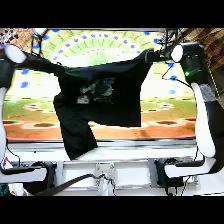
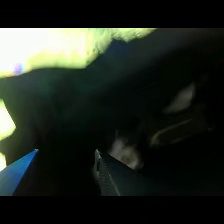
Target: Fold the clothes and pants, and hang the long-sleeved shirts on hangers.
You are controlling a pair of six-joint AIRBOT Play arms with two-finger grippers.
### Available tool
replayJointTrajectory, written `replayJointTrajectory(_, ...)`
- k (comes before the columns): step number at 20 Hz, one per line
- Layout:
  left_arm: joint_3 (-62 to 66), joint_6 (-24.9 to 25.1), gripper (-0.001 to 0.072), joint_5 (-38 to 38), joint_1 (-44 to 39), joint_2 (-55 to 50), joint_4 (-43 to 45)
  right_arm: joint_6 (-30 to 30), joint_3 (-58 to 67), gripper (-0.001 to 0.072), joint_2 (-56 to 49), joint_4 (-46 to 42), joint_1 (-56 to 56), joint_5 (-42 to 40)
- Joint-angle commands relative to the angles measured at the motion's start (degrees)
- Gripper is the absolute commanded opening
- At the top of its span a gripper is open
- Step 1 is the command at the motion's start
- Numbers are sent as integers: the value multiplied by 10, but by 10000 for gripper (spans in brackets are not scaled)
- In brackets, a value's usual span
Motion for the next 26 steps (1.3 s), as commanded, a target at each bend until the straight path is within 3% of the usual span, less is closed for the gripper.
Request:
replayJointTrajectory(1,0,-74,312,-21,10,-54,40,0,7,404,-37,42,-25,49)
replayJointTrajectory(5,-8,-74,211,-64,76,-1,58,-28,-14,344,-24,45,-20,112)
replayJointTrajectory(11,-199,-84,212,-57,151,112,40,-31,-158,343,50,57,6,103)
replayJointTrajectory(15,-340,-27,224,-34,152,152,-89,-30,-297,281,146,112,17,42)
replayJointTrajectory(20,-412,-6,233,17,152,152,-124,-30,-396,281,260,162,17,7)
replayJointTrajectory(26,-425,7,232,32,151,124,-125,-29,-405,281,335,163,17,19)
